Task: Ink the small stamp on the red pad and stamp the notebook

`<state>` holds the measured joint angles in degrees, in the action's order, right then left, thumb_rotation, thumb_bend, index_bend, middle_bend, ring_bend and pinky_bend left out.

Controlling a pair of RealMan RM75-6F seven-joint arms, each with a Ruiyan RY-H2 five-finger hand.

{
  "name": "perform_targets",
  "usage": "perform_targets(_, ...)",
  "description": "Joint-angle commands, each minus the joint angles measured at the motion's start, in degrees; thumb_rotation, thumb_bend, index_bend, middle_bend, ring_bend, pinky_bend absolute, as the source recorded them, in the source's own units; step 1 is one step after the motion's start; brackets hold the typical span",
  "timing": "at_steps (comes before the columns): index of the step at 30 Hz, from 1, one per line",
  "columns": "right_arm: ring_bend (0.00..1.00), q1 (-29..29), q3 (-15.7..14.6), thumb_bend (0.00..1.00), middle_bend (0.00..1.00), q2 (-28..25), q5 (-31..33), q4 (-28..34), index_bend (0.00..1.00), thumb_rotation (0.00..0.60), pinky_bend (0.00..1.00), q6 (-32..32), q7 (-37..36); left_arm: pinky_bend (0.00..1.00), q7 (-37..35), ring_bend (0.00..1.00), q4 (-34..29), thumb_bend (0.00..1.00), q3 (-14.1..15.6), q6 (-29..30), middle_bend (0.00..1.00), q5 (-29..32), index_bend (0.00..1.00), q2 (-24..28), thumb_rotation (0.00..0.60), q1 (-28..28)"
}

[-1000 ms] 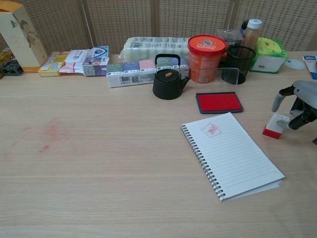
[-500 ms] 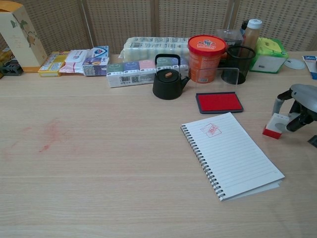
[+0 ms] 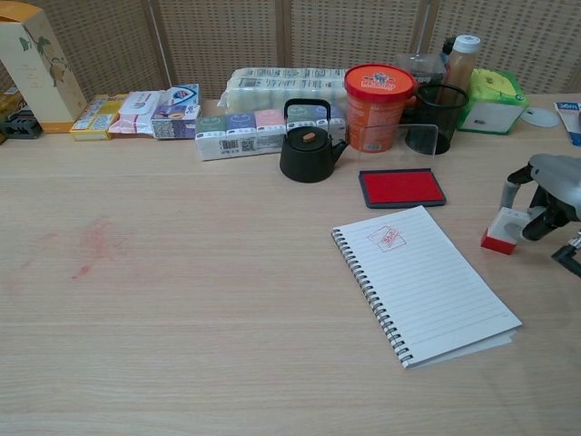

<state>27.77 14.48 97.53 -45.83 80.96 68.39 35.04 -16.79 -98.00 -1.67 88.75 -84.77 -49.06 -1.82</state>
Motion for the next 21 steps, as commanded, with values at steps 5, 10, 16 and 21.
perform_targets(5,1.00,0.55,-0.27,0.41,1.00,1.84,0.22,-1.67,0.48,0.600,1.00,2.23,1.97,0.07,-0.11,0.00,0.06,0.05,0.02,-0.04,0.00,-0.07,0.00,0.02,0.600,0.03)
perform_targets(10,1.00,0.46,-0.80,0.41,1.00,3.43,-0.74,-2.74,0.49,0.600,1.00,4.34,2.86,0.07,-0.29,0.00,0.13,0.05,0.01,-0.21,0.00,-0.05,0.00,0.06,0.600,0.12)
perform_targets(16,1.00,0.63,-0.71,0.42,1.00,4.18,-0.56,-3.45,0.50,0.600,1.00,4.24,3.45,0.07,-0.42,0.00,0.15,0.05,0.04,-0.12,0.00,-0.19,0.00,0.09,0.600,0.10)
perform_targets(21,1.00,0.78,-0.33,0.44,1.00,4.03,0.33,-3.23,0.52,0.600,1.00,3.44,3.93,0.07,-0.52,0.00,0.21,0.05,0.09,-0.16,0.00,-0.28,0.00,0.12,0.600,0.11)
